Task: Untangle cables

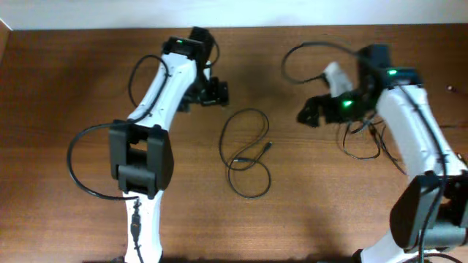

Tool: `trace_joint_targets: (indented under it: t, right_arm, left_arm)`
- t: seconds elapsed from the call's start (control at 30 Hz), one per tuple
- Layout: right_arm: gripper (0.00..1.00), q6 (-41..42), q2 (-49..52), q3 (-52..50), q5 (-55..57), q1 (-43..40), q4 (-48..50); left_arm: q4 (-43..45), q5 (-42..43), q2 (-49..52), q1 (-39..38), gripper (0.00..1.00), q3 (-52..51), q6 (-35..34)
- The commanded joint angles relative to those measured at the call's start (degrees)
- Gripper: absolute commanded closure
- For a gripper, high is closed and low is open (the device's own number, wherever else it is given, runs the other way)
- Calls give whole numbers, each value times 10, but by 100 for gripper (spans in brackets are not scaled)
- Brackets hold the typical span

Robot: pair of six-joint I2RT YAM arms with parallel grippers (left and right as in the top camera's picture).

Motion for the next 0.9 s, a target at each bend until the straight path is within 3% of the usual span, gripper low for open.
trace_joint_targets:
  t: [0.0, 0.1, 0.17, 0.33, 0.37, 0.5, 0.53, 0.57, 0.63, 0.7, 0.87]
  right_arm:
    - [1, -80, 2, -25, -9, 78, 25]
    - [1, -94, 2, -55, -9, 145, 80]
    - [1, -155, 2, -78, -4, 197, 121]
    - [3, -261, 3, -136, 140, 311, 204]
    - [6, -285, 4, -148, 149, 322, 220]
    - [41, -358, 32, -172, 152, 344, 263]
    - [43, -359, 39, -172, 152, 344, 265]
    - [43, -358, 51, -172, 154, 343, 267]
    - [29, -356, 69, -172, 166, 343, 280]
    - [21, -357, 81, -172, 167, 343, 287]
    - [35, -356, 113, -172, 186, 342, 271]
  left_arm:
    - [-5, -9, -2, 57, 1, 4, -20]
    - [-18, -12, -2, 101, 1, 4, -20]
    - [-23, -24, -2, 133, 1, 4, -20]
    - [-38, -80, -2, 182, 1, 4, -20]
    - [-37, -80, -2, 184, 1, 4, -21]
    - [-26, -80, -2, 184, 1, 4, -22]
    - [-26, -80, -2, 184, 1, 4, -22]
    - [-26, -80, -2, 184, 1, 4, -22]
    - [-26, -80, -2, 184, 1, 4, -22]
    - [-26, -80, -2, 184, 1, 4, -22]
    - [-26, -80, -2, 184, 1, 4, -22]
